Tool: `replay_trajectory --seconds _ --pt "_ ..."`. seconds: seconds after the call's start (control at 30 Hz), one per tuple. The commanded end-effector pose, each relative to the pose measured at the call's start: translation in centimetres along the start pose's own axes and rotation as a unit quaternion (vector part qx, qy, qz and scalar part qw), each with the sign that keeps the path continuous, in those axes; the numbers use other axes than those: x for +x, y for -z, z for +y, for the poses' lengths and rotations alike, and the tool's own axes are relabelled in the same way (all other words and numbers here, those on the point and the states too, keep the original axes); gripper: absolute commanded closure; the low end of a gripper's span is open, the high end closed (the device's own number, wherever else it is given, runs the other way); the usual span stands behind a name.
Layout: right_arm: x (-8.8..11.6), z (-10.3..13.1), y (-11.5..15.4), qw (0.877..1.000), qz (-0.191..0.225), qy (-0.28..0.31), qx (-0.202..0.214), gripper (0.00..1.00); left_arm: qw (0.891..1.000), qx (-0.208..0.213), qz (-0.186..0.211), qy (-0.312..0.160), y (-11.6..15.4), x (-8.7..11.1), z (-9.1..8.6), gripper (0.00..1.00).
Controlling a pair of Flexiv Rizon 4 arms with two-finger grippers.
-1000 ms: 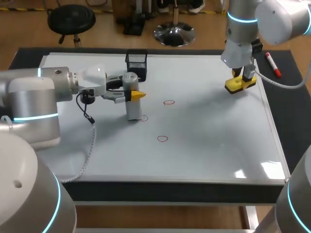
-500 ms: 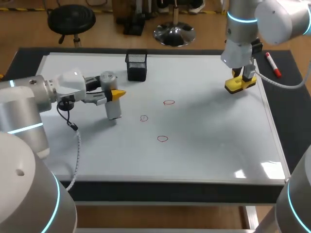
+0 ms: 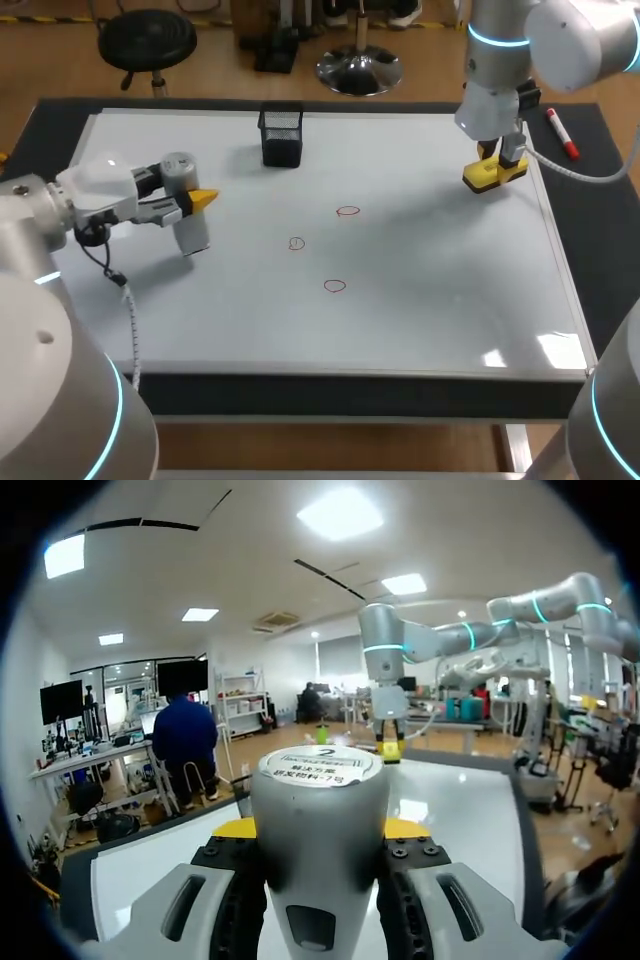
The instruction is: Pick up the inspection probe, press it on each red-marked spot on the whiteboard one by one, put down the probe, pick up the eraser, and wipe off all the red marks.
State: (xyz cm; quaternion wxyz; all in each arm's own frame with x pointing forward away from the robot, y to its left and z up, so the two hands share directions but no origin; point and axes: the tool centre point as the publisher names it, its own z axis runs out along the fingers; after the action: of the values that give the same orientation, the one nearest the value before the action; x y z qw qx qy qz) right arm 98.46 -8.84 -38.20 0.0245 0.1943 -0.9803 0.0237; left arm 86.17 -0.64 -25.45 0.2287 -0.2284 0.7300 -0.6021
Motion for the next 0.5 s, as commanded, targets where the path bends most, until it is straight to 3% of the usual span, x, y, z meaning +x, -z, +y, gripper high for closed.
replay_trajectory --seconds 0.03,0.5 --pt "0.1 -0.1 0.1 1.0 0.0 0.001 0.001 1.0 0.996 0.004 -0.091 0.0 2.1 0.4 -0.1 1.0" --pt "0.1 -0.1 0.1 1.0 0.0 0.001 0.001 1.0 0.99 -0.008 -0.139 0.009 5.9 0.3 0.9 1.0"
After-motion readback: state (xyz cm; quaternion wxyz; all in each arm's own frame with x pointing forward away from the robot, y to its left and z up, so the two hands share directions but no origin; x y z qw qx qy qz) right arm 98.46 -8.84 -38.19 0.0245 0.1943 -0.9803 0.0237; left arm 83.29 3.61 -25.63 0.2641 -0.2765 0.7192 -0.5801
